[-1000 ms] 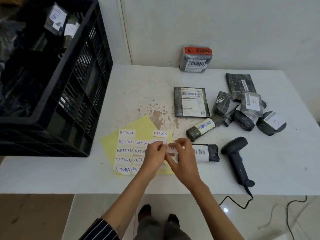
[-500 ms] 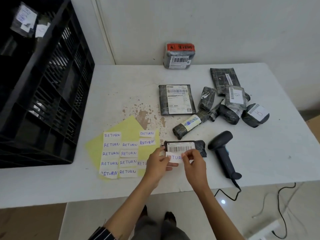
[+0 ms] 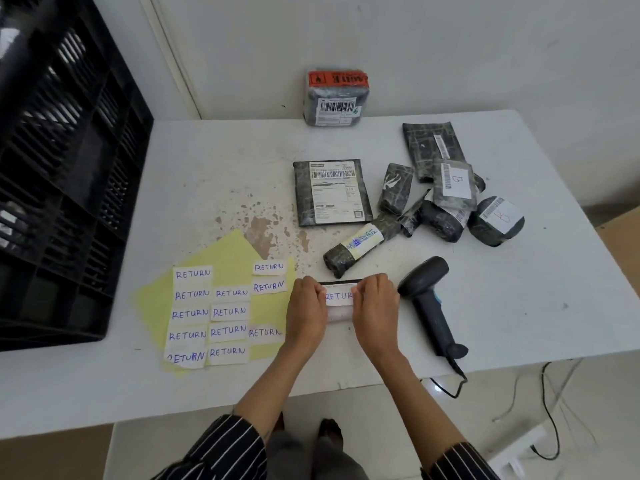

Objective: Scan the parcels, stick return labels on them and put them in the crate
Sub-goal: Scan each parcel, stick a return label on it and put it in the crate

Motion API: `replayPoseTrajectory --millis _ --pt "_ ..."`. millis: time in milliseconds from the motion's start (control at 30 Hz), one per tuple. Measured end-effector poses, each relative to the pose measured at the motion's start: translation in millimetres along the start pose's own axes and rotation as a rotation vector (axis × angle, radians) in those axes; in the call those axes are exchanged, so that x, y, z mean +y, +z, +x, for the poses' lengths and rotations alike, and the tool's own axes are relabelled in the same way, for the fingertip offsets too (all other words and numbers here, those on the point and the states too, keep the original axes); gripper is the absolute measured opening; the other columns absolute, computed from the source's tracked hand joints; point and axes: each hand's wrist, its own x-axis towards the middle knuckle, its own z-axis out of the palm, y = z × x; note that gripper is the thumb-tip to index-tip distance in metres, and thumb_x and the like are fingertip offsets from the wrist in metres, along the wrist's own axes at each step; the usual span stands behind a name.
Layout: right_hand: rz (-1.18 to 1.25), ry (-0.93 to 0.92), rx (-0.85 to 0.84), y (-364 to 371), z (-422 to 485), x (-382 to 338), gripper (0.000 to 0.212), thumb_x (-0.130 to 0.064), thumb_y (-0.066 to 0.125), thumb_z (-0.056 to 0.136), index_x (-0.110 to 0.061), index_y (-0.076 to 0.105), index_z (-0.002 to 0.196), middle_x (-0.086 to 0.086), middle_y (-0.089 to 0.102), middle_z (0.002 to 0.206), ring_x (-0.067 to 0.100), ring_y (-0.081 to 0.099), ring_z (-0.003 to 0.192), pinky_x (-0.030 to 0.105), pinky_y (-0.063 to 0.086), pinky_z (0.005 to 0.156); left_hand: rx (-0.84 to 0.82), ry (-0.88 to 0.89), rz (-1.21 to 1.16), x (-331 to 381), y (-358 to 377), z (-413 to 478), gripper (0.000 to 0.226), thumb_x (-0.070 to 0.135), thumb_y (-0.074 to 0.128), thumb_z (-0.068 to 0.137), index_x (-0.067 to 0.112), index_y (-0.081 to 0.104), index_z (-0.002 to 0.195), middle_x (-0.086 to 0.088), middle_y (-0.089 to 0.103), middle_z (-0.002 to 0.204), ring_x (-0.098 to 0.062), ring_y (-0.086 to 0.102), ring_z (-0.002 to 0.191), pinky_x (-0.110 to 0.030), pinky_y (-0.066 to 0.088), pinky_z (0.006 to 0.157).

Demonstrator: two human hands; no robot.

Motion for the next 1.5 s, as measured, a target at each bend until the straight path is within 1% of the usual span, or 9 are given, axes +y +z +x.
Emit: replayPoseTrajectory --millis 167,467,633,833,1000,1100,1233,1400,1500 --pt "0.057 0.024 0.044 14 -4 6 0.015 -0.024 0.051 0.088 -0.009 0.051 0.093 0.005 0.051 0.091 0.023 0.048 0.083 0.037 0.039 0.076 -0.003 0.049 0.042 -7 7 2 0.008 0.007 0.048 0.093 0.003 0.049 0.101 -0.009 0.051 0.095 -0.025 0.051 0.082 -0.032 0.039 0.068" --pt "-0.061 0.100 0.024 24 0 -4 0.074 -0.058 0.076 0.059 -0.006 0.051 0.105 0.007 0.050 0.095 0.024 0.046 0.087 0.034 0.033 0.074 -0.056 0.001 -0.109 -20 2 15 0.004 0.008 0.040 0.098 0.009 0.044 0.096 -0.007 0.054 0.086 -0.024 0.054 0.078 -0.025 0.036 0.062" --pt "0.030 0.055 -0.003 21 -2 6 0.061 -0.063 0.048 0.077 -0.010 0.050 0.107 0.002 0.049 0.096 0.020 0.045 0.089 0.028 0.023 0.071 0.065 0.082 0.060 -18 14 4 0.025 0.029 0.050 0.095 0.005 0.046 0.101 -0.009 0.055 0.091 -0.026 0.055 0.079 -0.030 0.037 0.061" --pt "0.225 0.116 -0.030 18 2 10 0.008 -0.013 0.049 0.094 -0.015 0.047 0.101 -0.007 0.048 0.097 0.016 0.047 0.093 0.026 0.026 0.080 0.175 0.253 0.295 -20 24 2 0.036 0.014 0.071 0.077 0.015 0.036 0.085 -0.007 0.053 0.075 -0.020 0.052 0.058 -0.027 0.037 0.040" --pt "0.131 0.070 -0.141 4 1 11 0.036 0.002 0.039 0.092 -0.003 0.045 0.127 0.008 0.048 0.111 0.017 0.043 0.099 0.030 0.035 0.090 0.077 0.158 0.234 -20 17 2 0.031 0.000 0.064 0.083 0.010 0.047 0.106 -0.013 0.050 0.097 -0.027 0.054 0.066 -0.031 0.037 0.047" --pt "0.017 -0.098 -0.271 -14 5 18 0.044 -0.013 0.049 0.092 0.003 0.045 0.132 0.015 0.043 0.109 0.027 0.045 0.098 0.038 0.043 0.091 -0.035 0.128 0.246 -16 6 1 0.035 0.013 0.049 0.096 0.003 0.044 0.128 -0.013 0.034 0.121 -0.028 0.056 0.092 -0.036 0.050 0.074" --pt "-0.282 -0.340 -0.527 -38 12 24 0.078 -0.054 0.064 0.079 -0.010 0.039 0.139 0.009 0.031 0.127 0.023 0.034 0.113 0.029 0.029 0.095 -0.064 0.186 0.273 -18 -9 1 0.017 0.012 0.055 0.092 0.003 0.055 0.106 -0.007 0.033 0.117 -0.019 0.050 0.095 -0.030 0.048 0.074" --pt "-0.358 -0.492 -0.406 -44 13 18 0.052 -0.051 0.075 0.068 -0.012 0.057 0.099 0.013 0.044 0.118 0.029 0.048 0.099 0.035 0.036 0.080 -0.145 0.166 0.152 -15 -16 -1 0.008 0.008 0.045 0.095 0.006 0.052 0.098 -0.004 0.039 0.106 -0.018 0.045 0.094 -0.026 0.042 0.080" --pt "-0.057 -0.356 -0.310 -52 12 14 0.039 -0.046 0.070 0.077 -0.015 0.051 0.091 0.008 0.044 0.110 0.021 0.043 0.095 0.031 0.036 0.078 -0.151 0.161 -0.032 -3 -25 -10 0.008 0.013 0.036 0.100 0.013 0.041 0.094 -0.001 0.045 0.080 -0.018 0.044 0.069 -0.027 0.033 0.059"
